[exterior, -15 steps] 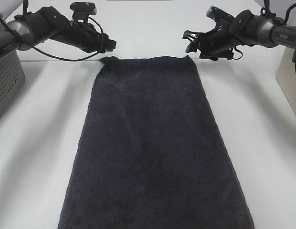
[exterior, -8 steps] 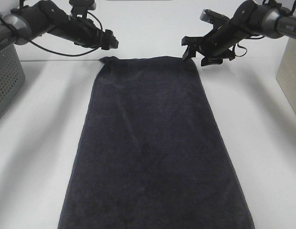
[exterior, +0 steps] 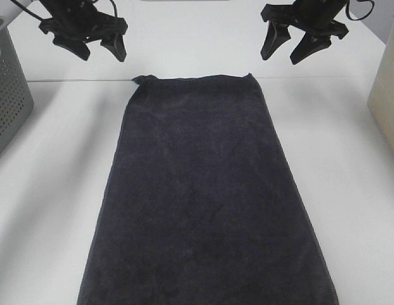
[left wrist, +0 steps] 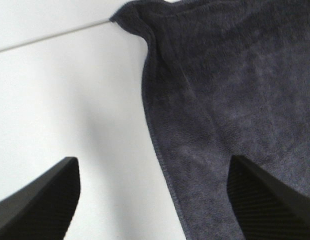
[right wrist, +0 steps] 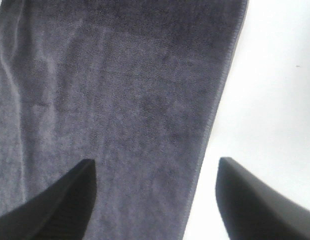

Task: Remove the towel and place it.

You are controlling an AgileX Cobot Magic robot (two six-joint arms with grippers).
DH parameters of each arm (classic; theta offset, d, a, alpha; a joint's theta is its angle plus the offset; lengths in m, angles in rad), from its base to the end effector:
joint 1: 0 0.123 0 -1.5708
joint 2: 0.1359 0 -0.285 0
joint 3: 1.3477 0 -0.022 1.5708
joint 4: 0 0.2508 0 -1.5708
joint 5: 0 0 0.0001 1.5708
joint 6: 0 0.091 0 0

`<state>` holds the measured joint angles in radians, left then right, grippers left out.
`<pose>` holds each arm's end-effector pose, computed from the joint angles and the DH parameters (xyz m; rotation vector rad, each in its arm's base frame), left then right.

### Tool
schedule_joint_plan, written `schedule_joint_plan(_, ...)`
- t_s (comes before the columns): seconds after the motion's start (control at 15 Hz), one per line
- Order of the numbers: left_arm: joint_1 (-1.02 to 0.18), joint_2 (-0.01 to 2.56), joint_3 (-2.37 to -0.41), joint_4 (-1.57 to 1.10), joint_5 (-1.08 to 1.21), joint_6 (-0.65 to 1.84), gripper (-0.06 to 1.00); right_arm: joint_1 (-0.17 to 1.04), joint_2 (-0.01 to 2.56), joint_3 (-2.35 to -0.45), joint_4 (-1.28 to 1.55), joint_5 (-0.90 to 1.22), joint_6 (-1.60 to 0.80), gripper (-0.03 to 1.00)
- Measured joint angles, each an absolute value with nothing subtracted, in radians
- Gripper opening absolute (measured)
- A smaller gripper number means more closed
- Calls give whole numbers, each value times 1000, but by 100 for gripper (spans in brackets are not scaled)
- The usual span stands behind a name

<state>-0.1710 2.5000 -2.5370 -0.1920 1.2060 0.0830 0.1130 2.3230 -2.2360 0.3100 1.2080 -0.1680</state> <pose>0.5273 -0.1075 0.2351 0.3041 2.6307 -0.2897 0.4980 0.0826 0.2438 -0.3063 2.7264 0.4145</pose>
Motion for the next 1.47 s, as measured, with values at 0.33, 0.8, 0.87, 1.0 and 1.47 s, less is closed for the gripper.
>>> schedule_joint_plan(0.33,-162,2335,-2537,-58,1212,22,76,113,2187,-2208,179,1214,-63,66)
schedule_joint_plan(0.8,41,1975,-2204,-150,1213,28,76,64,1720,-1805,73,1216,-55,66)
schedule_joint_plan(0.87,40,1914,-2123,-159,1212,36,76,64,1651,-1736,76,1216,-53,66)
schedule_joint_plan(1.0,40,1752,-1929,-122,1213,42,76,64,1480,-1566,79,1216,-34,66)
schedule_joint_plan(1.47,40,1042,-1245,168,1179,-92,76,64,802,-982,79,1219,-30,66)
